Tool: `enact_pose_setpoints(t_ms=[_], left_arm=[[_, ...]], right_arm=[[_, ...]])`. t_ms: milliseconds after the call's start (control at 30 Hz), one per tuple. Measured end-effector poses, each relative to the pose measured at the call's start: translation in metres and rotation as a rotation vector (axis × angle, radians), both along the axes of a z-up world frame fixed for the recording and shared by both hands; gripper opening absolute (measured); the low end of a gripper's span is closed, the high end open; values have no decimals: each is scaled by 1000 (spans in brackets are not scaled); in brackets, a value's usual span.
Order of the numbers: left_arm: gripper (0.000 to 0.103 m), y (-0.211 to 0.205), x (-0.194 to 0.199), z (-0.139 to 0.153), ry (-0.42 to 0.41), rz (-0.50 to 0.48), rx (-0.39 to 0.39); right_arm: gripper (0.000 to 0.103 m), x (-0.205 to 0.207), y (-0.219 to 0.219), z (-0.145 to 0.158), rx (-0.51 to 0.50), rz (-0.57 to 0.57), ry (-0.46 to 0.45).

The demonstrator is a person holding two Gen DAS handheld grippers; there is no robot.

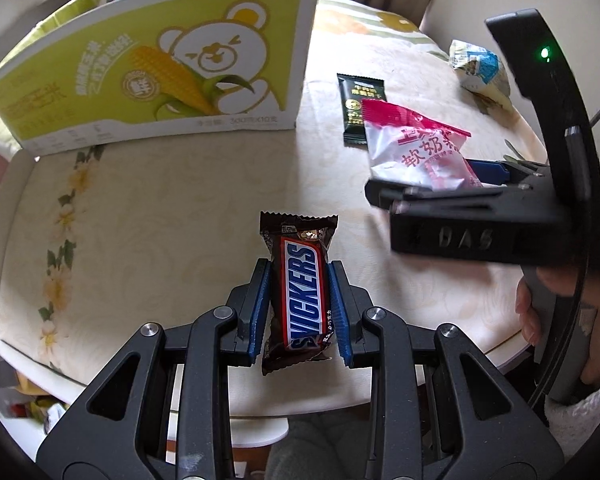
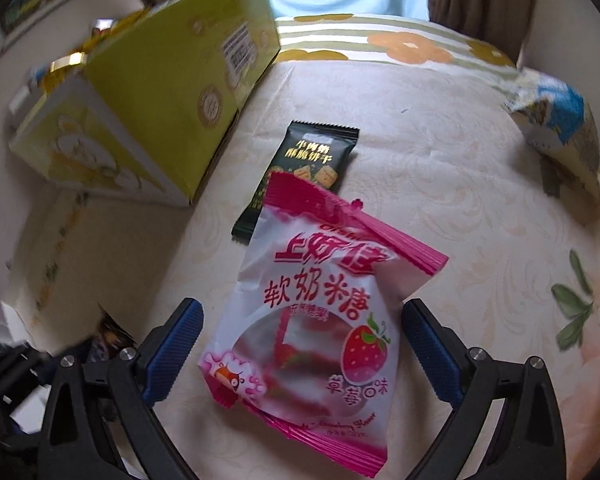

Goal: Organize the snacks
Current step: 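Grasp the Snickers bar with the left tool while the right grasps the pink candy bag, then drop the Snickers into the box with the left tool while the right drops the pink bag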

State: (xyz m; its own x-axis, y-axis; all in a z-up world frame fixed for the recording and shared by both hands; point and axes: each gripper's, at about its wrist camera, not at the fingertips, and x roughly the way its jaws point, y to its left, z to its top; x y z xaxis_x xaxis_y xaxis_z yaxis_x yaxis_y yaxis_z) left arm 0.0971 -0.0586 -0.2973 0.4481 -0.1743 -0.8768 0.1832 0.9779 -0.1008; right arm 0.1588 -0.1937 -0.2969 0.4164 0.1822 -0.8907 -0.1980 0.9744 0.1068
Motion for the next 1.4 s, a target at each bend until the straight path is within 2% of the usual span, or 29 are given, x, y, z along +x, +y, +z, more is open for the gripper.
enact_pose_setpoints(t_ms=[133, 267, 467, 700, 933, 1067, 1267, 1400], left_arm=[[25, 3, 0, 1, 0, 11, -2], [25, 2, 3, 5, -7, 12, 2], [25, -1, 2, 15, -19, 12, 2], [25, -4, -1, 44, -42, 8, -25], [25, -5, 3, 101, -102, 30, -53], [25, -1, 15, 139, -166, 61, -66], [25, 23, 39, 183, -253, 108, -67], [25, 52, 67, 201, -284, 134, -74]], right_arm=[[88, -3, 7, 0, -56, 36, -14], [64, -9, 7, 5, -81, 52, -40], [53, -18, -5, 14, -23, 37, -47], [52, -33, -21, 38, 17, 9, -44], [52, -44, -33, 95, 25, 17, -115], [52, -45, -36, 130, 28, 38, -177], [52, -26, -28, 176, 49, 53, -271], [52, -3, -9, 200, 53, 72, -318]])
